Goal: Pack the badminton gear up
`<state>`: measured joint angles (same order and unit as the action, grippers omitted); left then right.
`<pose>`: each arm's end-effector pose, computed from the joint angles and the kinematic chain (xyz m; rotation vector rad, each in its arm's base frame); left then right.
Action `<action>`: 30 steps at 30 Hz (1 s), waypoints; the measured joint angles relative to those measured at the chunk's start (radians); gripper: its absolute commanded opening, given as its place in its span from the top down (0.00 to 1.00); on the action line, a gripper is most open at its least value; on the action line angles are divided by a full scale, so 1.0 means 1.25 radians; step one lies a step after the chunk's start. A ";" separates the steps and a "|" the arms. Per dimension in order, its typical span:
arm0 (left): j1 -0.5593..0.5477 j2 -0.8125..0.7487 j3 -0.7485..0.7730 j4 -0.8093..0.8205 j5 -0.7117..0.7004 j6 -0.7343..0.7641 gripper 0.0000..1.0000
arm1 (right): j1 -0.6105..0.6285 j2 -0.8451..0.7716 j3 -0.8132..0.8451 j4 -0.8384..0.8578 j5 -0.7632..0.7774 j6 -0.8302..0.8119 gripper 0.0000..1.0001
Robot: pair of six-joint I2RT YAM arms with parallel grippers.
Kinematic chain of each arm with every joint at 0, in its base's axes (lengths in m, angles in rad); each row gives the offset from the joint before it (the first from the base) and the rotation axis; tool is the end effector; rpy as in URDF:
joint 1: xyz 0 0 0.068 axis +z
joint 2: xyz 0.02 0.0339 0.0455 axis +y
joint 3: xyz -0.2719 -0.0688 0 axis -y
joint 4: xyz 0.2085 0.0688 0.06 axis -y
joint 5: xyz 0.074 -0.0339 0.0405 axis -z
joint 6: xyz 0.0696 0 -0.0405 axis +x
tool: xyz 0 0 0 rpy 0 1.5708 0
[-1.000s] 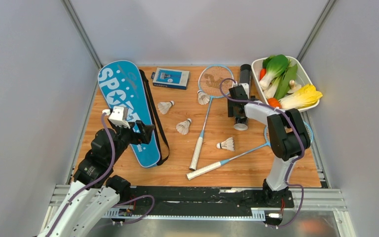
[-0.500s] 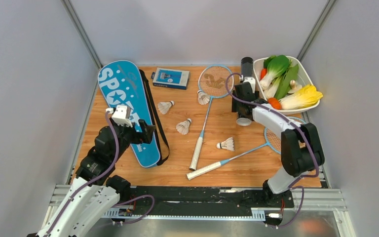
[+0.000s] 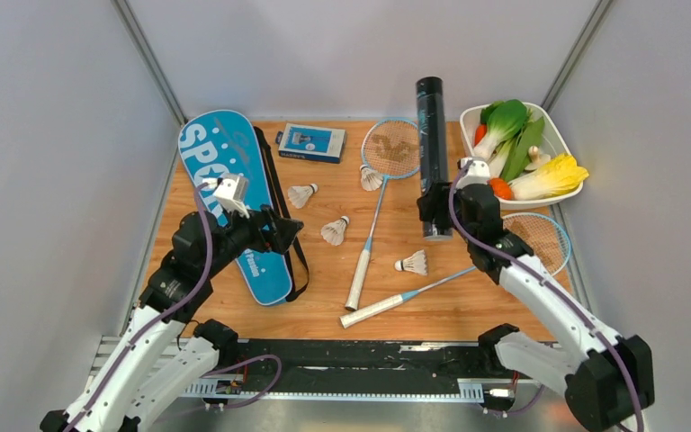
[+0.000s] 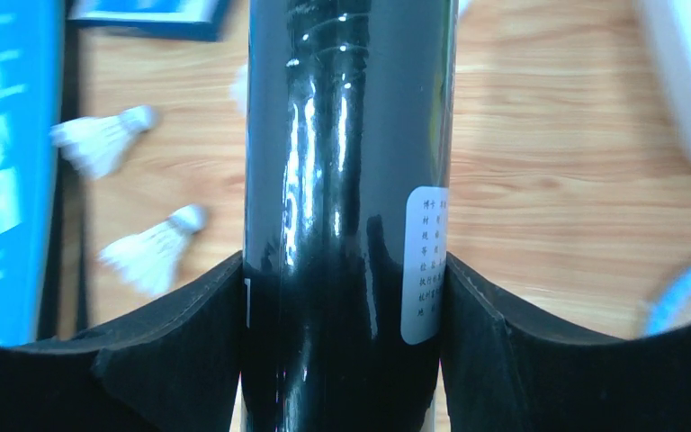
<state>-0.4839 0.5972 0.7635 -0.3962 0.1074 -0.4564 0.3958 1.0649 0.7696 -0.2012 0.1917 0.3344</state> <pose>0.1119 -0.0672 0.3275 0.1051 1.8633 -0.7592 0.2176 0.0766 0.2803 0.0548 2.0663 0.2535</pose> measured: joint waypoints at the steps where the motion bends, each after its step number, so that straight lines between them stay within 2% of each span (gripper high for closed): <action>1: 0.000 0.016 0.009 0.013 0.018 -0.009 0.03 | 0.020 -0.037 -0.028 0.034 -0.037 0.008 0.56; 7: 0.000 0.089 0.039 0.114 0.129 -0.067 0.03 | 0.204 -0.165 -0.119 0.187 -0.158 0.034 0.54; 12: 0.000 0.107 0.025 0.269 0.230 -0.130 0.03 | 0.353 -0.173 -0.137 0.305 -0.197 0.052 0.53; 17: 0.000 0.101 -0.022 0.424 0.289 -0.190 0.03 | 0.485 -0.144 -0.145 0.400 -0.169 0.062 0.53; 24: 0.000 0.050 -0.123 0.565 0.287 -0.269 0.02 | 0.575 -0.085 -0.146 0.515 -0.123 0.073 0.51; 30: 0.000 0.046 -0.137 0.647 0.283 -0.324 0.03 | 0.615 -0.042 -0.180 0.638 -0.127 0.074 0.49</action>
<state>-0.4839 0.6544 0.5922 0.4126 0.4610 -0.8612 1.1641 1.0130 0.5442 0.5964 0.0326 0.4267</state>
